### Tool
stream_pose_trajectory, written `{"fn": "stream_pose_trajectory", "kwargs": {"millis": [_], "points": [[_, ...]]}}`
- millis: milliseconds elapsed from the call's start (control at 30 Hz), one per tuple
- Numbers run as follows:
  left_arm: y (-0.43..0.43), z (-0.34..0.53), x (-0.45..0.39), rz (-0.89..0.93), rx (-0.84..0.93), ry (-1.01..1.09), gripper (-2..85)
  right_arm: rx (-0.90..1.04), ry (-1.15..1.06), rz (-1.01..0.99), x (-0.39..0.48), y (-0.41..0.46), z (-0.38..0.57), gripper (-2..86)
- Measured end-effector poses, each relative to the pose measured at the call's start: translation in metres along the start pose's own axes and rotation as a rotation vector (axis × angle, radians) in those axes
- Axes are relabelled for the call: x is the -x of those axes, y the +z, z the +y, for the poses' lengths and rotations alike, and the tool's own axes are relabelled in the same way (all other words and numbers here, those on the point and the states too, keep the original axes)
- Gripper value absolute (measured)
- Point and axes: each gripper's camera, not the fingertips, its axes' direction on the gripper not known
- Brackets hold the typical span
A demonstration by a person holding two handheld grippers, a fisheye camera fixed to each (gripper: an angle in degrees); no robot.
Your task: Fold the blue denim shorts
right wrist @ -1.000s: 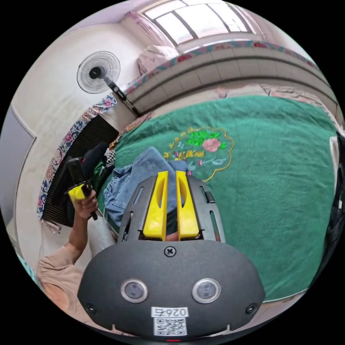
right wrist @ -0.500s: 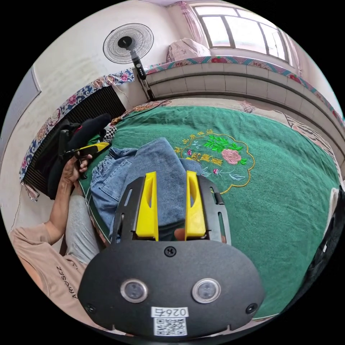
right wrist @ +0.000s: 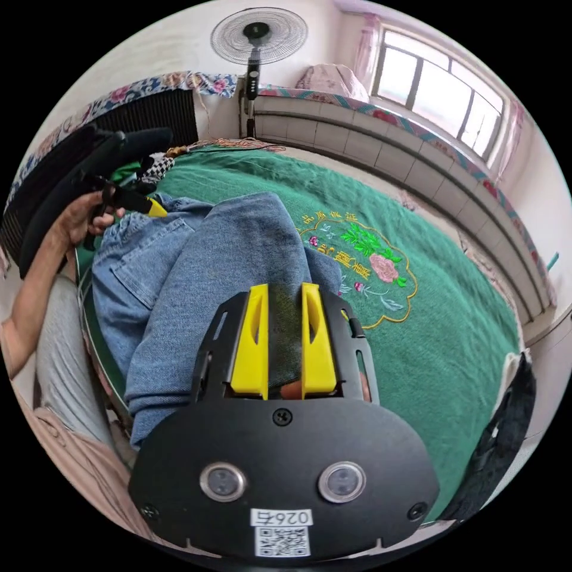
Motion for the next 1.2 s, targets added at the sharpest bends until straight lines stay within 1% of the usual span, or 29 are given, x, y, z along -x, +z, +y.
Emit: {"fn": "stream_pose_trajectory", "kwargs": {"millis": [133,367,433,500,533,600,667,700,733,833,933,1000,1033,1100,1200], "points": [[0.011,0.009,0.001,-0.012,0.023,0.002,19.7,-0.004,-0.071,0.021,0.021,-0.002,0.002,7.0],[0.032,0.020,-0.007,-0.025,0.038,0.015,18.5,0.014,0.107,-0.150,-0.003,0.006,0.003,8.7],[0.036,0.023,-0.016,-0.079,0.051,0.052,17.7,0.014,0.093,-0.142,-0.001,0.006,0.005,7.6],[0.037,0.027,-0.032,-0.144,0.057,0.108,16.4,0.032,0.050,-0.098,0.004,0.000,0.003,2.8],[0.036,0.029,-0.036,-0.155,0.051,0.120,16.1,0.032,0.036,-0.092,0.004,-0.003,0.002,2.0],[0.034,0.036,-0.038,-0.145,0.027,0.130,16.1,0.025,0.023,-0.145,-0.003,-0.013,0.003,1.3],[0.040,0.039,-0.028,-0.082,0.032,0.080,17.0,0.003,0.054,-0.200,-0.015,-0.018,0.006,4.6],[0.044,0.039,-0.023,-0.052,0.042,0.055,17.4,-0.002,0.081,-0.226,-0.023,-0.017,0.008,9.5],[0.044,0.040,-0.022,-0.050,0.038,0.050,17.6,0.002,0.092,-0.234,-0.027,-0.016,0.009,12.0],[0.044,0.046,-0.021,-0.029,0.035,0.048,17.6,0.042,0.115,-0.236,-0.038,0.003,0.013,13.6],[0.043,0.052,-0.033,-0.081,0.036,0.087,16.9,0.039,0.115,-0.256,-0.042,0.012,0.021,9.7],[0.040,0.056,-0.042,-0.116,0.045,0.102,16.6,0.035,0.072,-0.237,-0.040,0.002,0.023,3.9],[0.039,0.057,-0.043,-0.119,0.045,0.103,16.6,0.034,0.060,-0.230,-0.039,-0.001,0.023,2.6],[0.037,0.062,-0.041,-0.101,0.038,0.105,16.8,0.041,0.046,-0.231,-0.042,-0.006,0.025,2.2],[0.031,0.070,-0.033,-0.051,0.017,0.083,16.9,0.058,0.091,-0.271,-0.055,-0.001,0.031,2.1]]}}
